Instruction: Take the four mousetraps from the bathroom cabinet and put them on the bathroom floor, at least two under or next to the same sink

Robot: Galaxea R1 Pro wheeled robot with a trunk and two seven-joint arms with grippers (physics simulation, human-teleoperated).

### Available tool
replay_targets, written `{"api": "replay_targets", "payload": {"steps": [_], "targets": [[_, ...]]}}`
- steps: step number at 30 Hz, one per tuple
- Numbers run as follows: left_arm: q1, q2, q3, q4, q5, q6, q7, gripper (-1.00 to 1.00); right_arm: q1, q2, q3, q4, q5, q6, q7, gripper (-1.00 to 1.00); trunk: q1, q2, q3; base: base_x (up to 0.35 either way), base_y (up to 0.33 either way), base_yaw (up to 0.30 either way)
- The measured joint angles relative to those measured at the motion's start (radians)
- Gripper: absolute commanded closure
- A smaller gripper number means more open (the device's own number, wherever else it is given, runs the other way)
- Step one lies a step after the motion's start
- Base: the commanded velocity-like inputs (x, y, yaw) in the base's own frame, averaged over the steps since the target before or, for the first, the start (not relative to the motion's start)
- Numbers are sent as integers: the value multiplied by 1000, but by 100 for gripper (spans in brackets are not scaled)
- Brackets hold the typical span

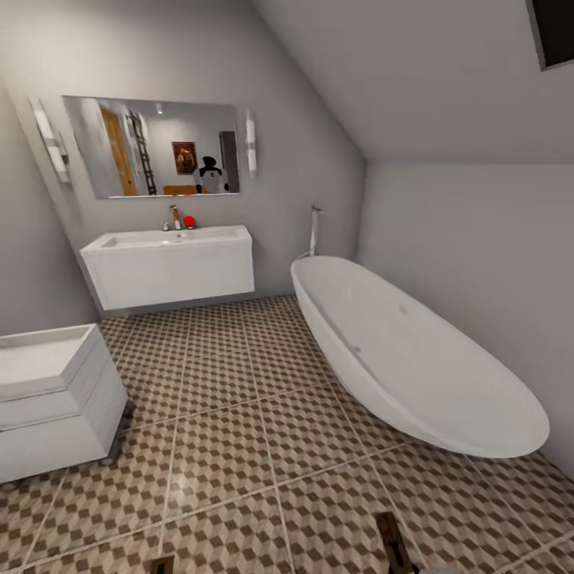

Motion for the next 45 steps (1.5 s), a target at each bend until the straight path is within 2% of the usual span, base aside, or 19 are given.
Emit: {"api": "replay_targets", "payload": {"steps": [23,45], "targets": [[0,-1,0,0,0,0,0,100,0,0,2,1,2,0,0,100,0,0,0,341,0,284],[0,0,0,0,0,0,0,100,0,-1,1,-1,2,0,0,100,0,0,0,341,0,13]]}}
